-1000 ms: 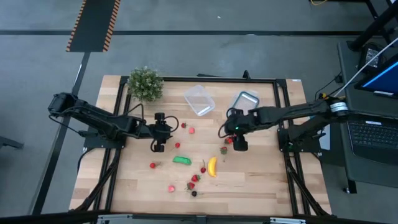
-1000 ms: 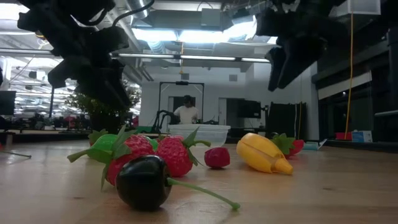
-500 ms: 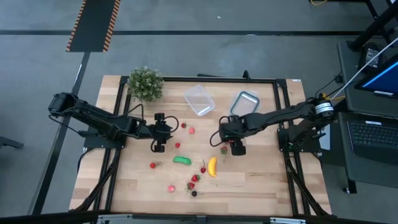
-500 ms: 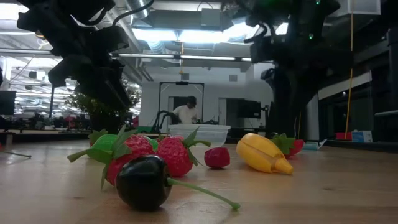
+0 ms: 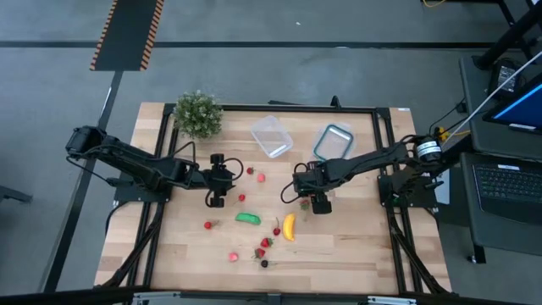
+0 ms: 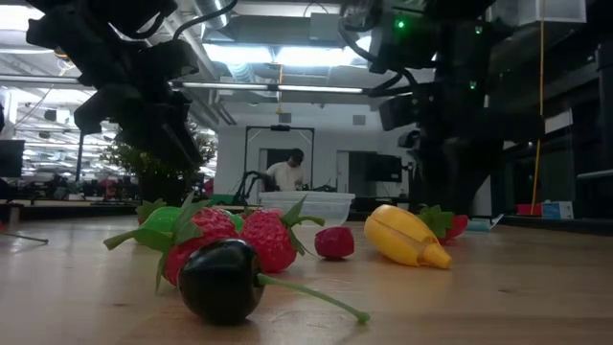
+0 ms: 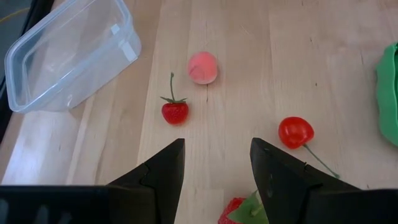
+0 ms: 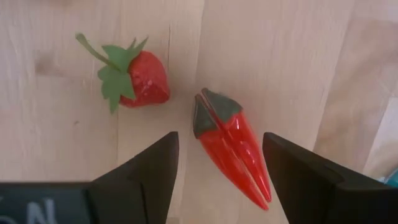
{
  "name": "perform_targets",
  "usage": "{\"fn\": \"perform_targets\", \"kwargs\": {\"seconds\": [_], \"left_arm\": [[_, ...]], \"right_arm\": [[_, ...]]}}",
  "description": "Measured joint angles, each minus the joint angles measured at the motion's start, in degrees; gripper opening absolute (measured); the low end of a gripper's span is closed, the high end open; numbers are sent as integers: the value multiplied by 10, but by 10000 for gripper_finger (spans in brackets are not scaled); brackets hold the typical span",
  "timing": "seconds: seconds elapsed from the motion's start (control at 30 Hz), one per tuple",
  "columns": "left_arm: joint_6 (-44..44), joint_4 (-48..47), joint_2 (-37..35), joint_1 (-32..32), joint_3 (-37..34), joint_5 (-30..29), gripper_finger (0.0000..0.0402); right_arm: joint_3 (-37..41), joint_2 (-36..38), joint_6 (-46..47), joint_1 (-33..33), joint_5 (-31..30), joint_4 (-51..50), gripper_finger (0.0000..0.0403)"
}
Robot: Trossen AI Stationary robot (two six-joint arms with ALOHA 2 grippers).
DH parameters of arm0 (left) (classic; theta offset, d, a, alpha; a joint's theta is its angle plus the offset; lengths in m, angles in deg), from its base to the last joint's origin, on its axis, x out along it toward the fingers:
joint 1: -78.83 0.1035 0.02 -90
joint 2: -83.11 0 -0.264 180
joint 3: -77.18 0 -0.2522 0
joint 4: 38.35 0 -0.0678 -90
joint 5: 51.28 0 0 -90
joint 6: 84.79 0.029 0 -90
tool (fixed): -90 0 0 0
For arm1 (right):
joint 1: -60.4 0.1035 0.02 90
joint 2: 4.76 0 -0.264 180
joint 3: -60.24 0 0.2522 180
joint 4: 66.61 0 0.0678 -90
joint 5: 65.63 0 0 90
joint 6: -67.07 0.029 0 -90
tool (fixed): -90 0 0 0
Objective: Pick and placing Produce into tupperware
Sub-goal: Put the red chili pepper into the transparent container
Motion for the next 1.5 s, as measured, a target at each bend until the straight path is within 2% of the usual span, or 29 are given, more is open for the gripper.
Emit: {"fn": "perform_targets", "kwargs": {"seconds": [0.77, 0.93, 1.17, 1.5], "left_arm": [[0, -4, 0, 0, 0, 0, 176], [0, -4, 0, 0, 0, 0, 176], [-1, -4, 0, 0, 0, 0, 176], [-1, -4, 0, 0, 0, 0, 176]], "right_arm": [[28, -44, 18, -11, 6, 45, 231], [28, -41, 43, -20, 18, 44, 187], [28, -42, 49, -30, 32, 49, 84], [28, -42, 63, -31, 26, 51, 90]]}}
